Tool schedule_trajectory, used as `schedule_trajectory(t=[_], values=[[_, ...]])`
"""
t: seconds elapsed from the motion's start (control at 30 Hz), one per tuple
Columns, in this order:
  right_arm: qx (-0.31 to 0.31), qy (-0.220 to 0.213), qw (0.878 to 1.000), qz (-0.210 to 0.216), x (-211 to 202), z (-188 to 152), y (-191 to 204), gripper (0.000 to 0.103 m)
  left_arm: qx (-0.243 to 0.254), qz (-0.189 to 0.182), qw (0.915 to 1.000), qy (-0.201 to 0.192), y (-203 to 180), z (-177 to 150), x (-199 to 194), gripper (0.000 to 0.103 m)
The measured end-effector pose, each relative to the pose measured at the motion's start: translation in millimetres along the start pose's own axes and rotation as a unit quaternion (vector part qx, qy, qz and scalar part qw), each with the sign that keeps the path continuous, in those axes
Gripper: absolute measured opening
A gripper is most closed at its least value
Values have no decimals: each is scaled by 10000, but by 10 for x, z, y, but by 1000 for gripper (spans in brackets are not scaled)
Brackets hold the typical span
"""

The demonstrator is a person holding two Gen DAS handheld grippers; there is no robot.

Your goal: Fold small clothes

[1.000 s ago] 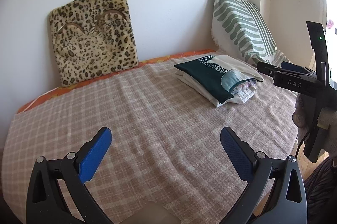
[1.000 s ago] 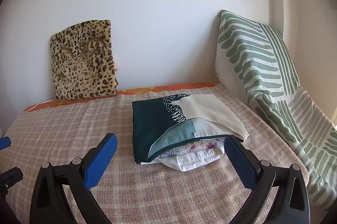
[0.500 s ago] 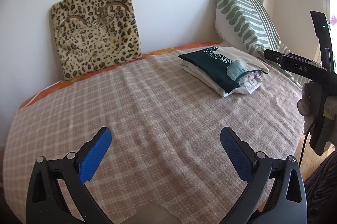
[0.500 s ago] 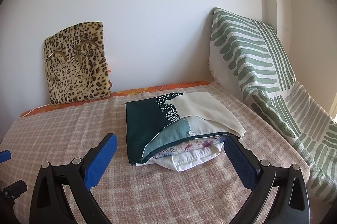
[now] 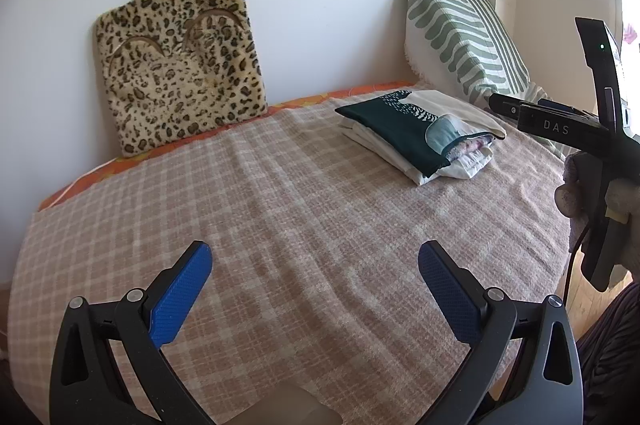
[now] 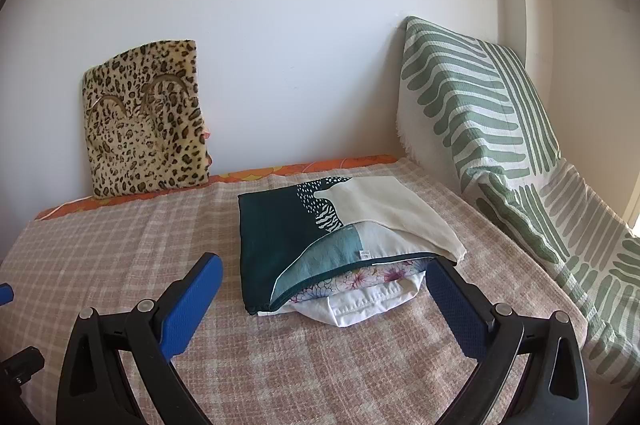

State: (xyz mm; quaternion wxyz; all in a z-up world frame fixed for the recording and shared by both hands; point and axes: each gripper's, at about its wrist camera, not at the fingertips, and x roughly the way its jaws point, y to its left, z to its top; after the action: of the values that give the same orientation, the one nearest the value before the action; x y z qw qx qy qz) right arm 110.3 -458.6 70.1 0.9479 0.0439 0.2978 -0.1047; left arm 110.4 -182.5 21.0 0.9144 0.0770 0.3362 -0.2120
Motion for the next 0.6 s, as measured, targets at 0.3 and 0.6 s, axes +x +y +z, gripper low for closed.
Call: schedule_trajectory(t=[0.3, 0.6], values=[[-7, 9, 10000, 9, 25, 3, 11, 103, -31, 19, 10000, -36, 7, 4, -21, 103], [-14, 13, 10000, 14, 27, 6, 14, 103, -46, 99, 9999, -56, -9, 5, -42, 103]])
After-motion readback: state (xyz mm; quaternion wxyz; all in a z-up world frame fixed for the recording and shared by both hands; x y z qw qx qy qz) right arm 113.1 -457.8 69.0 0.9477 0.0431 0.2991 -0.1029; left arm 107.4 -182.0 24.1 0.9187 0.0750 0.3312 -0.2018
